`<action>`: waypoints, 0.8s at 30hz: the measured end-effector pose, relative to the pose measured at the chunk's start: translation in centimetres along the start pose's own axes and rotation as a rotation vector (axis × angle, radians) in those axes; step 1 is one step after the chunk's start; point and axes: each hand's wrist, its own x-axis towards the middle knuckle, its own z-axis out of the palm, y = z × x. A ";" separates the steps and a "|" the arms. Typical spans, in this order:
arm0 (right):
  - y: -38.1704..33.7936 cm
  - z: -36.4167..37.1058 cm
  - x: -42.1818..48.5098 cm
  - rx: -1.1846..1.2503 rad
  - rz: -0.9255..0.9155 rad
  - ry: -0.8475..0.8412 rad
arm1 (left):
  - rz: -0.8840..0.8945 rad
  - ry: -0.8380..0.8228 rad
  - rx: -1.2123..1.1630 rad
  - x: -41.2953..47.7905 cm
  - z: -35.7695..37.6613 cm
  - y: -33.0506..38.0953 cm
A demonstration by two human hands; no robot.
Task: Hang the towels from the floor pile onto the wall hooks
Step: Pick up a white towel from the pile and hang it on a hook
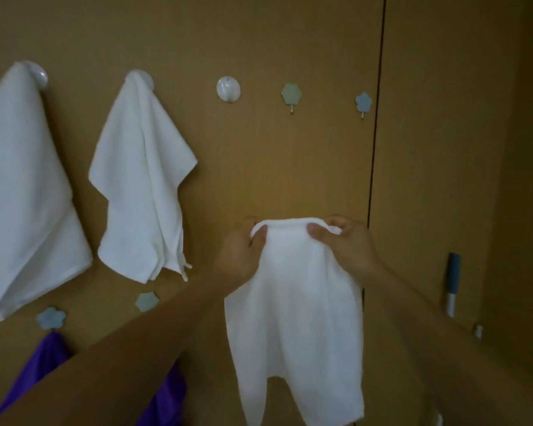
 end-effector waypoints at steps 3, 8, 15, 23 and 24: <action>-1.5 2.0 4.1 0.006 -0.095 0.062 | 0.059 0.124 0.052 3.8 -1.9 0.7; -5.4 5.8 10.9 0.015 -0.241 0.140 | 0.175 0.341 0.148 10.6 -6.2 1.9; -9.8 10.9 18.8 -0.050 -0.362 0.237 | 0.178 0.487 0.043 18.3 -10.8 2.2; -15.0 12.7 26.0 -0.065 -0.468 0.354 | 0.194 0.686 0.229 25.5 -15.1 3.9; -15.5 12.8 26.8 -0.074 -0.483 0.373 | 0.194 0.704 0.262 26.3 -15.4 4.2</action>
